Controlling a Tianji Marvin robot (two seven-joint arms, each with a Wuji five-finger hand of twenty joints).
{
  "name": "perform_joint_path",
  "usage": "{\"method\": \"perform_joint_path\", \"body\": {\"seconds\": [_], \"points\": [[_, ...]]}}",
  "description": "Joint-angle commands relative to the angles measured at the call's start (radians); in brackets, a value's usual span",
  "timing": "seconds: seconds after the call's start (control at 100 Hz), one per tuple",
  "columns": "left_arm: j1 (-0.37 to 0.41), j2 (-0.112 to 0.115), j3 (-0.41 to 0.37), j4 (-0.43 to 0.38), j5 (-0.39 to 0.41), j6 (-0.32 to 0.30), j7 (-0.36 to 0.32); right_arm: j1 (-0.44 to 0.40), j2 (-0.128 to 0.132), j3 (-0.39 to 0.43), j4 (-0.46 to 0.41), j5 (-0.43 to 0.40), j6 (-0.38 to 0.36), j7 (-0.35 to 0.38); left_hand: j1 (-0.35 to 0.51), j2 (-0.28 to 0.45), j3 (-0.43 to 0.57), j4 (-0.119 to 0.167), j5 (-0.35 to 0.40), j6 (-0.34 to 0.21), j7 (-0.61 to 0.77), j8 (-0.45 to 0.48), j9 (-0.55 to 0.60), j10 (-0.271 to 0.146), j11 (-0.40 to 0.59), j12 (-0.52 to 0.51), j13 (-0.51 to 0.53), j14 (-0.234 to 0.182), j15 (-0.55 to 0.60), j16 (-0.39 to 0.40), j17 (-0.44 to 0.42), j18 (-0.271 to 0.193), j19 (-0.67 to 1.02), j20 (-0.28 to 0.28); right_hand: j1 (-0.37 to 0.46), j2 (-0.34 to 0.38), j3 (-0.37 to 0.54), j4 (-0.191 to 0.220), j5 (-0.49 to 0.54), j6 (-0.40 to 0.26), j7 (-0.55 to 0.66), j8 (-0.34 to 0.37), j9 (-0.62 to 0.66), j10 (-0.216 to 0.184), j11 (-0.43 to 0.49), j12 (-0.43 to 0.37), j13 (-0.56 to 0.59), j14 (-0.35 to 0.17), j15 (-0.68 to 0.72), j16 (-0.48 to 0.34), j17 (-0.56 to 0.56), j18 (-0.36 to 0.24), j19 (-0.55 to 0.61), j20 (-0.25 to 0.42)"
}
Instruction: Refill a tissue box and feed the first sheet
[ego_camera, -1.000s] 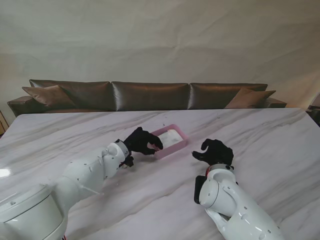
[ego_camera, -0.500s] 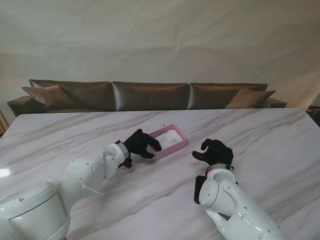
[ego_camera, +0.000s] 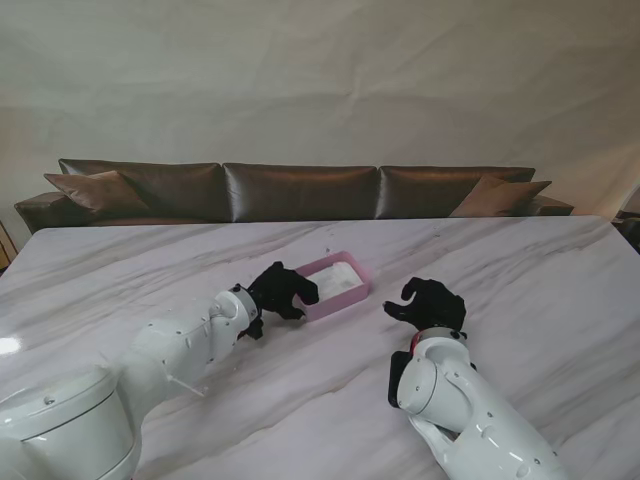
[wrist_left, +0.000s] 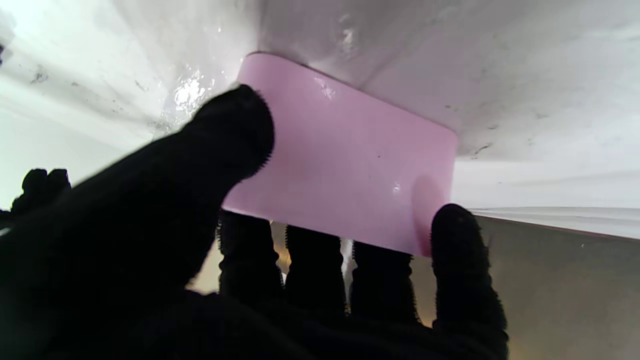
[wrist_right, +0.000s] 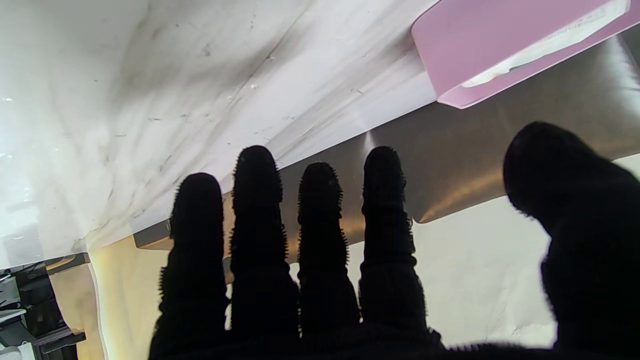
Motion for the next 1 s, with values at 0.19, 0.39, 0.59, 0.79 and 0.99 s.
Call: {"method": "perform_joint_path", "body": {"seconds": [0.19,0.39,0.59,0.79,0.99], "points": [[0.004,-0.003,0.032,0.005,0.031,0.036,0.017,0.002,-0.007,-0.002,0.009,0.006,-0.006,0.001,0.028,-0.020,-0.022,-0.046,-0.042,-0.077,0.124,0.200,-0.035,-0.036,0.140,0.134,-0.051,0.025,0.180,0.141,0.112,-0.066,-0.333,0.142,-0.001,0.009,-0.013,-0.008,0.015,0.000,0.003,-0.006,0.015,0.013,0.011,-0.006,0.024,-0.006,-0.004,-0.004,-0.012,0.008,-0.013,-0.008],[0.011,-0.005,0.047,0.005,0.044,0.054,0.047,-0.001,-0.008,0.001,0.007,0.007,-0.009,-0.004,0.028,-0.035,-0.014,-0.060,0.018,-0.067,0.273,0.357,0.018,-0.046,0.273,0.210,0.005,0.013,0.311,0.238,0.219,-0.137,-0.216,0.207,0.001,0.009,-0.013,-0.008,0.020,-0.004,0.006,-0.005,0.031,0.010,0.014,-0.005,0.038,-0.008,0.000,-0.003,-0.010,0.007,-0.012,-0.009],[0.023,-0.008,0.042,0.006,0.047,0.052,0.078,-0.008,-0.008,0.008,-0.002,0.002,-0.011,-0.012,0.015,0.016,0.053,-0.007,0.160,-0.042,0.482,0.600,0.130,-0.036,0.479,0.290,0.139,0.000,0.514,0.399,0.352,-0.155,-0.083,0.298,0.004,0.010,-0.014,-0.008,0.032,-0.016,0.011,-0.004,0.055,0.002,0.017,-0.003,0.059,-0.008,0.006,-0.001,-0.005,0.008,-0.011,-0.011],[0.039,-0.010,-0.018,0.006,0.026,0.003,0.098,-0.019,-0.008,0.015,-0.015,-0.008,-0.012,-0.020,0.083,0.061,0.206,0.133,0.246,-0.064,0.564,0.703,0.281,0.033,0.607,0.341,0.345,0.011,0.688,0.466,0.527,-0.153,0.090,0.360,0.007,0.015,-0.017,-0.008,0.052,-0.027,0.016,-0.004,0.097,-0.006,0.023,-0.001,0.093,-0.010,0.015,0.002,0.002,0.008,-0.008,-0.013],[0.044,-0.015,-0.129,0.006,-0.047,-0.054,0.011,-0.024,-0.009,0.021,-0.022,-0.007,-0.013,-0.026,0.127,0.009,0.337,0.244,0.327,-0.051,0.576,0.746,0.363,0.089,0.648,0.375,0.457,0.009,0.743,0.475,0.623,-0.158,0.165,0.354,0.010,0.019,-0.021,-0.008,0.075,-0.026,0.018,-0.006,0.134,-0.012,0.025,0.002,0.119,-0.007,0.019,0.003,0.007,0.009,-0.006,-0.015]]}}
